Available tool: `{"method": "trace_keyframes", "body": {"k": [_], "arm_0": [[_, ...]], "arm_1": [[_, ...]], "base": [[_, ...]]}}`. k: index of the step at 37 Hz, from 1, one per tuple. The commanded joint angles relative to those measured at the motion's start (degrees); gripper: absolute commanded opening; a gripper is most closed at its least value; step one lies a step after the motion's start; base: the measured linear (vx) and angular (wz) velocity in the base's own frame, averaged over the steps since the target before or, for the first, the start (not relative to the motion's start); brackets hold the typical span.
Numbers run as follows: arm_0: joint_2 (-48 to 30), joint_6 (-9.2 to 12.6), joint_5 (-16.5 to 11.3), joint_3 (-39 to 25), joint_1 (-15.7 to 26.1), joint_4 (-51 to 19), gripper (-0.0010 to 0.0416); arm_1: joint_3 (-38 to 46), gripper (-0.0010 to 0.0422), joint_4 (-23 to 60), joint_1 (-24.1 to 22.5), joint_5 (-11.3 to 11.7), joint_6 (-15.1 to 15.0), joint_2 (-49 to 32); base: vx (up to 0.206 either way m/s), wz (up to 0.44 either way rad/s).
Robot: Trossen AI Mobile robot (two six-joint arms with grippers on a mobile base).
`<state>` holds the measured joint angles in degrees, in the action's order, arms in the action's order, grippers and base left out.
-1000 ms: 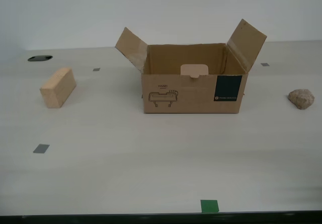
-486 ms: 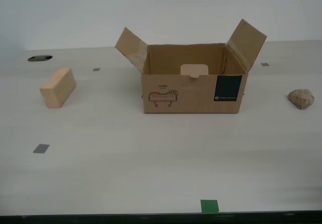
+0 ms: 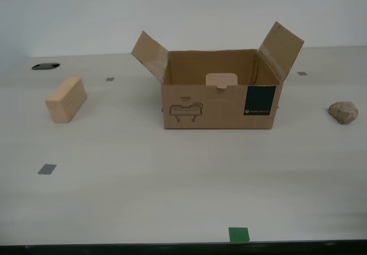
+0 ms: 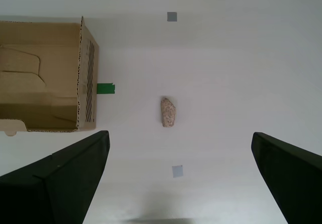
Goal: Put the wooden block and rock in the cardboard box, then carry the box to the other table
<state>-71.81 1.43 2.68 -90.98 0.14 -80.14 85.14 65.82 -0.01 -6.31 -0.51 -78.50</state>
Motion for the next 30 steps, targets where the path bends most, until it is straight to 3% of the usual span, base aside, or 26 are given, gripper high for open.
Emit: {"method": "trace_keyframes", "body": {"k": [1,11,30], "arm_0": [[0.04,-0.04,0.24,-0.02,0.04,0.00,0.0388],[0.22,1.27,0.24,-0.02,0.04,0.02,0.0398],[0.44,1.14,0.22,-0.04,0.02,0.26,0.0398]], "arm_1": [[0.04,0.0339,-0.09,-0.02,0.09,0.02,0.02],[0.02,0.0339,-0.15,-0.02,0.09,0.02,0.02],[0.02,0.0339,-0.28,-0.02,0.09,-0.17,0.02]], "base": [[0.000,0.000],[0.000,0.000],[0.000,0.000]]}}
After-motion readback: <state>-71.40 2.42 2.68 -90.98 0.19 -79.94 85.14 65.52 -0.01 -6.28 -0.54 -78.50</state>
